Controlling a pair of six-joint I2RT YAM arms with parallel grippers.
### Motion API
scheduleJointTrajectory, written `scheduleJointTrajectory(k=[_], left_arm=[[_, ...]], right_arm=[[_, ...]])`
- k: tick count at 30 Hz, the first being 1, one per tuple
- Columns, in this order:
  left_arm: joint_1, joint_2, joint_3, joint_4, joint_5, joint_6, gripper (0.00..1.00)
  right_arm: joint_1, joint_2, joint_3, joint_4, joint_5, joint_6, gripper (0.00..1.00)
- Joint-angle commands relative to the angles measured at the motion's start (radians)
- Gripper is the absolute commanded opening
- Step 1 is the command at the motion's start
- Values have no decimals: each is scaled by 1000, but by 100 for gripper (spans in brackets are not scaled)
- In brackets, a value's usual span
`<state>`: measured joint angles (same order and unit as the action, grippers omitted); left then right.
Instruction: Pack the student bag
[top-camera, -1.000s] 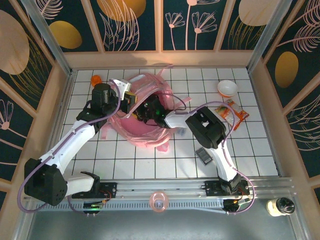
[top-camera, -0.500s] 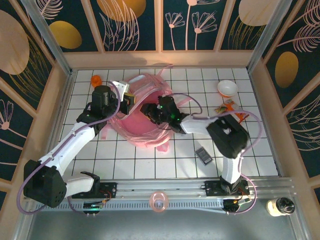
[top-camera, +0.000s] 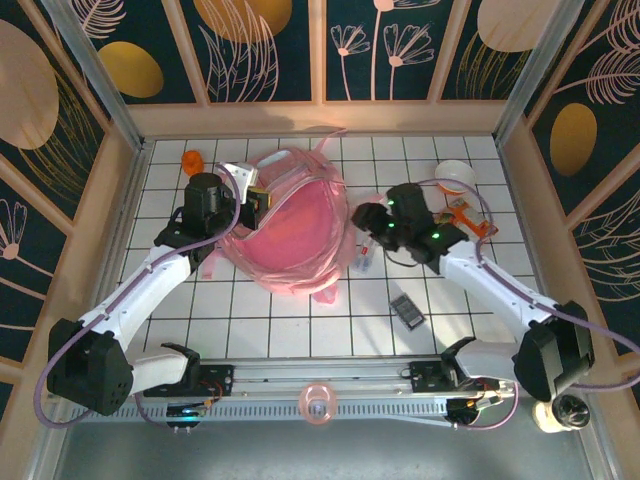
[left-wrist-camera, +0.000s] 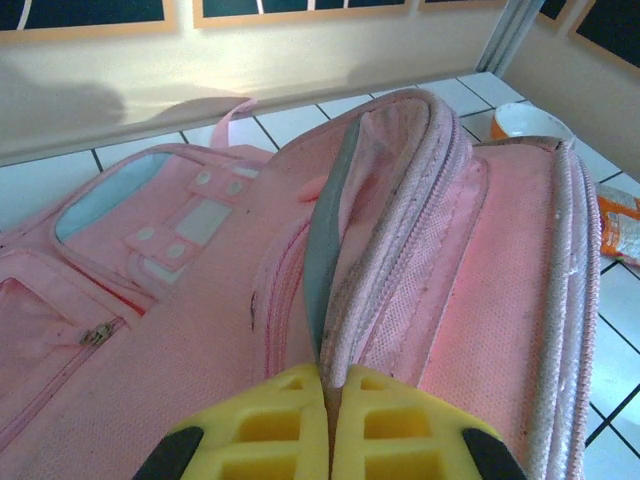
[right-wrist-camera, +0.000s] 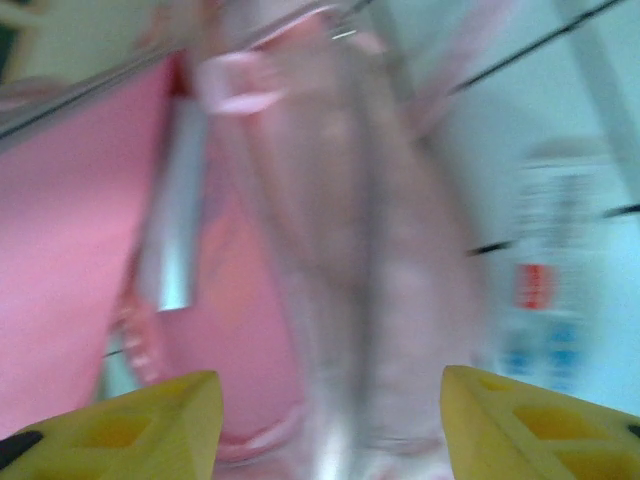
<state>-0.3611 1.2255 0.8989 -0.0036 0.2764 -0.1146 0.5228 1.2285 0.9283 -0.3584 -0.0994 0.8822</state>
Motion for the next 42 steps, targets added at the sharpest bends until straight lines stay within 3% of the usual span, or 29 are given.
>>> scheduleJointTrajectory(k=[1, 8, 28, 39, 42], left_arm=[[-1, -31, 5, 88, -16, -20, 0], [-1, -38, -1, 60, -60, -12, 0], [-1, -68, -25, 47, -58, -25, 0], [-1, -86, -22, 29, -66, -18, 0], [-2, -86, -23, 29, -62, -19, 0]], right_arm=[[-90, -3, -12, -274, -3, -121, 61], [-104, 135, -17, -363, -23, -173, 62], [-80, 575, 269, -210, -100, -228, 67], [-107, 701, 306, -261, -13, -275, 60], [-115, 707, 294, -261, -7, -279, 48]])
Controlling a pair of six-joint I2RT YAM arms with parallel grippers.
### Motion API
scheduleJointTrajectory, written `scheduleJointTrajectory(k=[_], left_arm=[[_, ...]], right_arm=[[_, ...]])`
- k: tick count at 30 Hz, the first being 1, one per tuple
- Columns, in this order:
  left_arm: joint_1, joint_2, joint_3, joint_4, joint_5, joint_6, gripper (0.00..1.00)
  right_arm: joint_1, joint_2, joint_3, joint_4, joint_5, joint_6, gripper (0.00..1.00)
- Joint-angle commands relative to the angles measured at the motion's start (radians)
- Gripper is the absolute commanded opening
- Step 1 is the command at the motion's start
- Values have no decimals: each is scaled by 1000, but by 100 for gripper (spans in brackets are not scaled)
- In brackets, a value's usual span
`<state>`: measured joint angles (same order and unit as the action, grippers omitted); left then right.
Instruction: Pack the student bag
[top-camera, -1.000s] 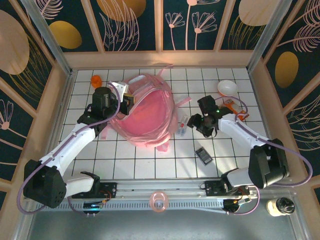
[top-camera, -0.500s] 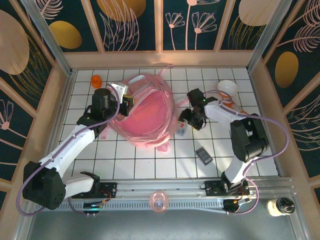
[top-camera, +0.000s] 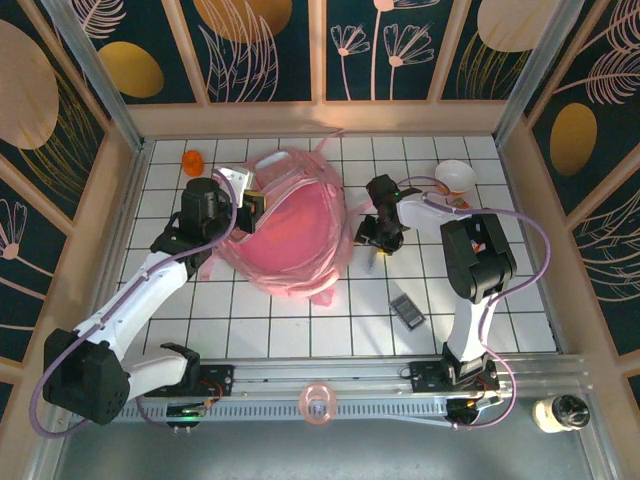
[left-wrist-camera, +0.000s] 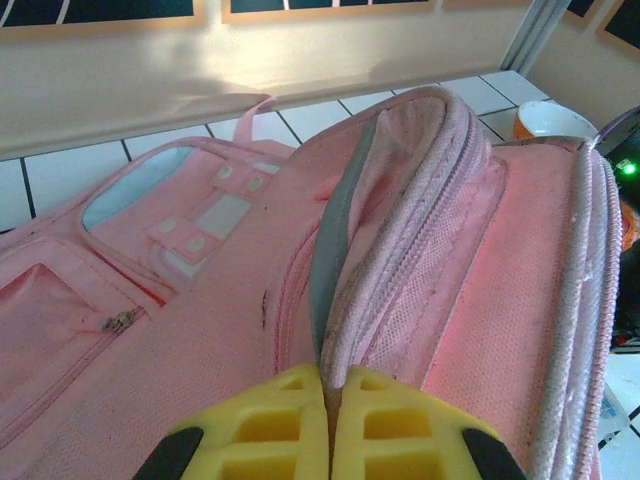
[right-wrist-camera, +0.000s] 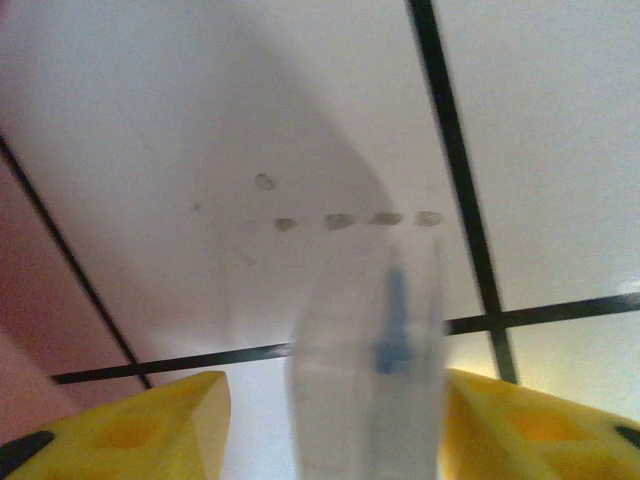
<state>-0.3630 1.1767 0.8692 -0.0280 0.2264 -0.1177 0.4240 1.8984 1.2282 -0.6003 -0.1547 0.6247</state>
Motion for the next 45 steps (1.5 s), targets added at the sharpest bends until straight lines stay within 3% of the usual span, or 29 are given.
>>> scheduleJointTrajectory(k=[1, 6, 12, 25, 37, 41, 45], left_arm=[[1, -37, 7, 55, -10, -17, 0], [1, -37, 3, 57, -9, -20, 0], [1, -43, 2, 56, -2, -26, 0], [1, -38, -2, 82, 20, -39, 0], [1, -30, -1, 114, 51, -62, 0], [1, -29, -1, 138, 67, -80, 0], [1, -32, 1, 170, 95, -111, 0]], right_arm=[[-17, 35, -7, -19, 52, -22, 44], [-18, 10, -19, -45, 95, -25, 24], [-22, -54, -58, -42, 111, -19, 12], [-83, -310, -325, 224, -40, 54, 0], [-123, -605, -567, 539, -208, 178, 0], [-84, -712, -618, 672, -275, 307, 0], [61, -719, -595, 843, -227, 436, 0]])
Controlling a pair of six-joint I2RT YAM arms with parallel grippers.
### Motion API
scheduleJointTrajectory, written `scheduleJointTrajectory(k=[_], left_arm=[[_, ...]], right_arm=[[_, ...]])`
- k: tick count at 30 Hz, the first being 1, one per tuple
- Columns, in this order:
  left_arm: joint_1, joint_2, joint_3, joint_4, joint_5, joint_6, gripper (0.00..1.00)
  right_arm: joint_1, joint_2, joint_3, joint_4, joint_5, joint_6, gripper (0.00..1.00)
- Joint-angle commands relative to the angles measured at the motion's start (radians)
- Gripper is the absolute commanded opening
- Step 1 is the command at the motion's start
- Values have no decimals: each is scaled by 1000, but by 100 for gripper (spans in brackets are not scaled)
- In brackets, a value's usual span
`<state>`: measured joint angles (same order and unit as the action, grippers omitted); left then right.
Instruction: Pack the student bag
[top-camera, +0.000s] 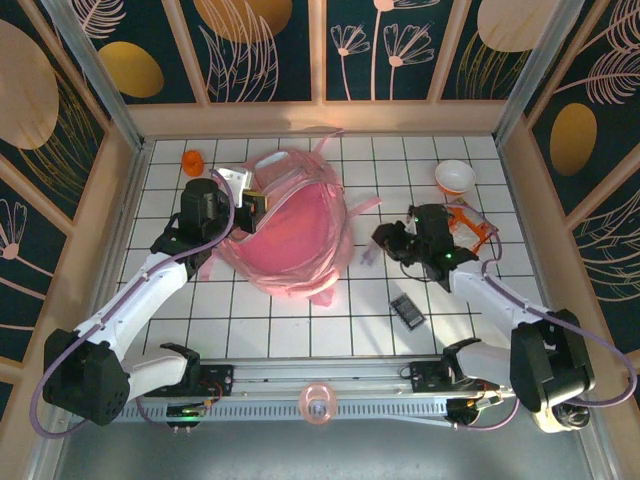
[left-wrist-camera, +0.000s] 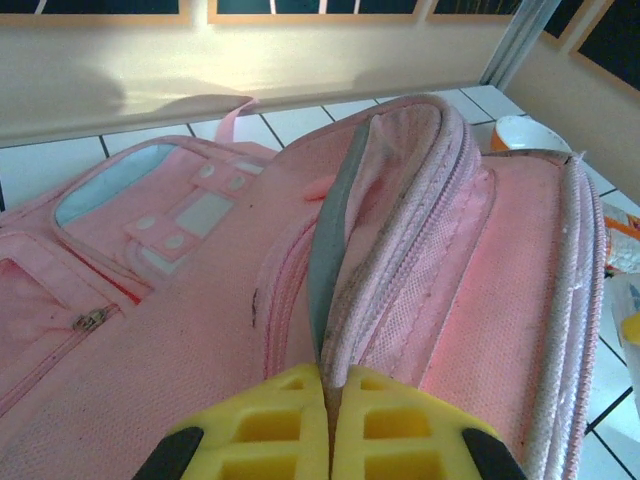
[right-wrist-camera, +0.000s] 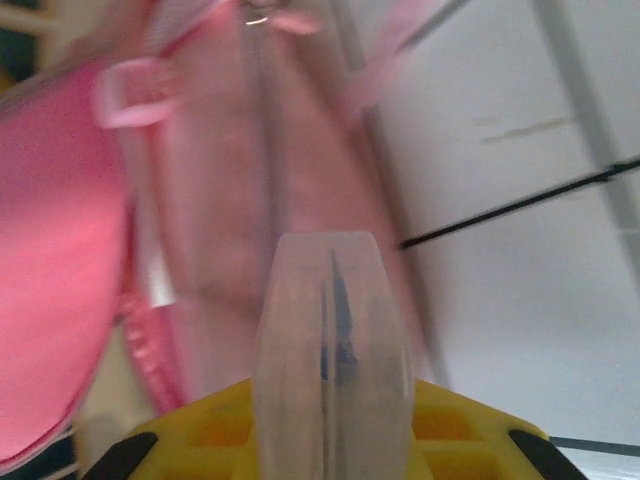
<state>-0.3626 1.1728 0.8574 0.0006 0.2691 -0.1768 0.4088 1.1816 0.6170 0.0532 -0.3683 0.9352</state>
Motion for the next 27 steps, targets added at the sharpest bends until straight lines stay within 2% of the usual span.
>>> scheduleJointTrajectory(k=[1, 6, 9, 13, 19, 21, 24, 27], left_arm=[[1, -29, 15, 144, 57, -57, 0], [1, -30, 35, 139, 59, -58, 0], [1, -29, 41, 139, 57, -55, 0], [0, -30, 52, 132, 54, -52, 0], [0, -44, 65, 112, 36, -34, 0], [0, -45, 69, 110, 37, -33, 0], [1, -45, 71, 107, 38, -32, 0], [1, -45, 71, 102, 32, -26, 0]], right_arm=[[111, 29, 43, 231, 2, 141, 0], [246, 268, 187, 413, 48, 232, 0], [290, 447, 275, 558, 40, 300, 0], [331, 674, 440, 620, 24, 333, 2], [339, 908, 626, 587, 33, 337, 7], [336, 955, 683, 526, 42, 315, 15], [336, 968, 743, 345, 92, 230, 30], [328, 945, 746, 201, 129, 171, 38]])
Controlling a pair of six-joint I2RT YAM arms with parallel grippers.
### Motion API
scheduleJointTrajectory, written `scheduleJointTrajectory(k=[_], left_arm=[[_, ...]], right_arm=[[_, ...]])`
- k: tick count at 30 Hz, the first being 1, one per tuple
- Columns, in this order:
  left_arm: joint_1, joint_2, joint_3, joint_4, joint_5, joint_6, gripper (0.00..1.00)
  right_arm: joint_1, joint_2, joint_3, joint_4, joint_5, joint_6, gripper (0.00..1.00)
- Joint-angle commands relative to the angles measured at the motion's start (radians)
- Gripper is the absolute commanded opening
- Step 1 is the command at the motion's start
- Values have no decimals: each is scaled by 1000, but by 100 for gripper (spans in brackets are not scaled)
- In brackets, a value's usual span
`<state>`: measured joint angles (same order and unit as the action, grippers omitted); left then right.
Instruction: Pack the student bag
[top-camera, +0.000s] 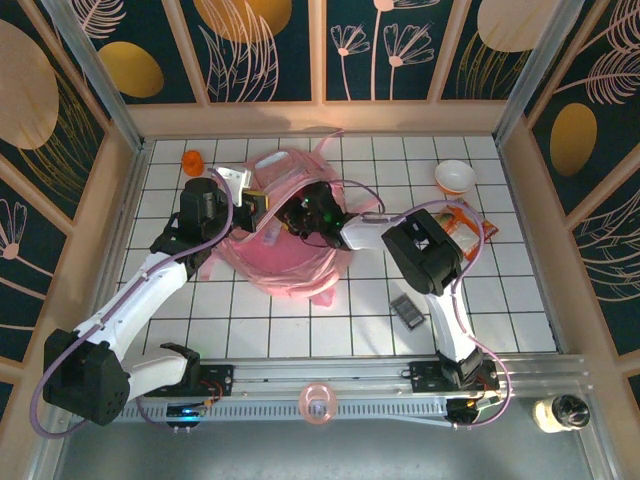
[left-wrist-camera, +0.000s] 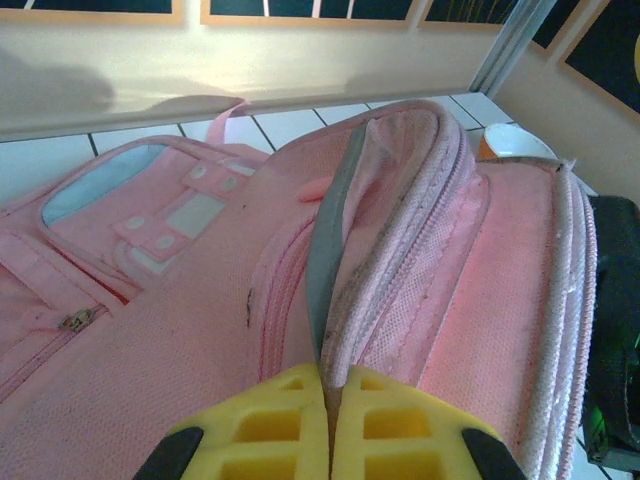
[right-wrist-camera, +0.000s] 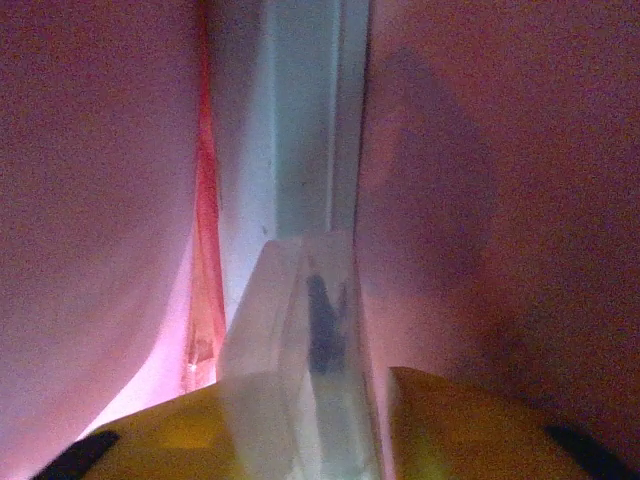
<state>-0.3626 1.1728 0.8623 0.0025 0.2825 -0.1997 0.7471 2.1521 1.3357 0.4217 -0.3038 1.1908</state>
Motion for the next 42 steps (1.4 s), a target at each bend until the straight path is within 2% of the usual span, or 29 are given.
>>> scheduleJointTrajectory(k=[1, 9, 16, 20, 23, 27, 33, 36, 39, 40, 42], left_arm=[[0, -45, 65, 100, 18, -2, 0], [0, -33, 56, 107, 18, -1, 0], [1, -31, 29, 92, 4, 32, 0], [1, -21, 8, 80, 37, 129, 0], [-10, 16, -7, 53, 59, 205, 0], [-98, 88, -67, 70, 2, 273, 0], [-255, 272, -171, 134, -100, 204, 0], [-277, 371, -197, 155, -129, 148, 0], [-278, 395, -196, 177, -134, 115, 0], [-277, 386, -191, 183, -134, 110, 1], [-278, 351, -162, 178, -144, 91, 13]], right_arm=[[-15, -39, 15, -194, 76, -97, 40], [-15, -194, -90, -323, 140, -166, 45], [-7, -362, -168, -303, 146, -193, 45], [5, -567, -282, -296, 202, -228, 43], [9, -740, -357, -387, 292, -254, 43], [3, -937, -428, -517, 414, -288, 46], [-25, -1094, -492, -585, 492, -358, 47], [-32, -1127, -512, -581, 502, -379, 47], [-34, -1139, -519, -568, 506, -411, 47], [-34, -1139, -518, -563, 508, -425, 47], [-34, -1137, -514, -549, 514, -464, 47]])
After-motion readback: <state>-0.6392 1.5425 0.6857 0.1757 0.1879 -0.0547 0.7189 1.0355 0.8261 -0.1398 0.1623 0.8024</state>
